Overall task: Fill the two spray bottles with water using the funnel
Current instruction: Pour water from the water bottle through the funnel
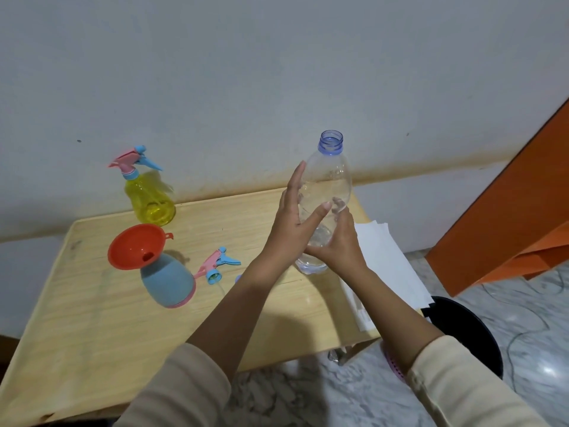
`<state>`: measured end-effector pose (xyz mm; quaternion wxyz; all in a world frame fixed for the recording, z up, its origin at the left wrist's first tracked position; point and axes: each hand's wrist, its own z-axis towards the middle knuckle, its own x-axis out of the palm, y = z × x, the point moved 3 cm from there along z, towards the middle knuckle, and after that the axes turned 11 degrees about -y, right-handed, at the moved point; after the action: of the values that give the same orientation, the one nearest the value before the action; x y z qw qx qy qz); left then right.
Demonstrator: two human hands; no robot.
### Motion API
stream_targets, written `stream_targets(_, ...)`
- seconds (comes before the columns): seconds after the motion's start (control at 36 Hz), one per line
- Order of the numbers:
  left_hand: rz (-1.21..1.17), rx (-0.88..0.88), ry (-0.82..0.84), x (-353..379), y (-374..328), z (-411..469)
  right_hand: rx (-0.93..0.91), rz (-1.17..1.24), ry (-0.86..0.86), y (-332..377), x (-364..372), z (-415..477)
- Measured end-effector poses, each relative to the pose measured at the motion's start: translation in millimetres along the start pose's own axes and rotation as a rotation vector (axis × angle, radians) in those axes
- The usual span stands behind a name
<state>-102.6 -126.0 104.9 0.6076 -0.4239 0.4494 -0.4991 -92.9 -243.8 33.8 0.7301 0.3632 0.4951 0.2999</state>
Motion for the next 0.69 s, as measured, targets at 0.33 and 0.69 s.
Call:
stream_targets(0.33,0.085,-0.008,-0.016,-60.8,27.5,-37.5,0.208,0.168,-0.225,7.3,2.5,-56.4)
stream_targets(0.69,0.416,-0.142,-0.545,-238.6,129.0,-106.7,0.125,0.22,-0.094,108.6,116.4,-121.5)
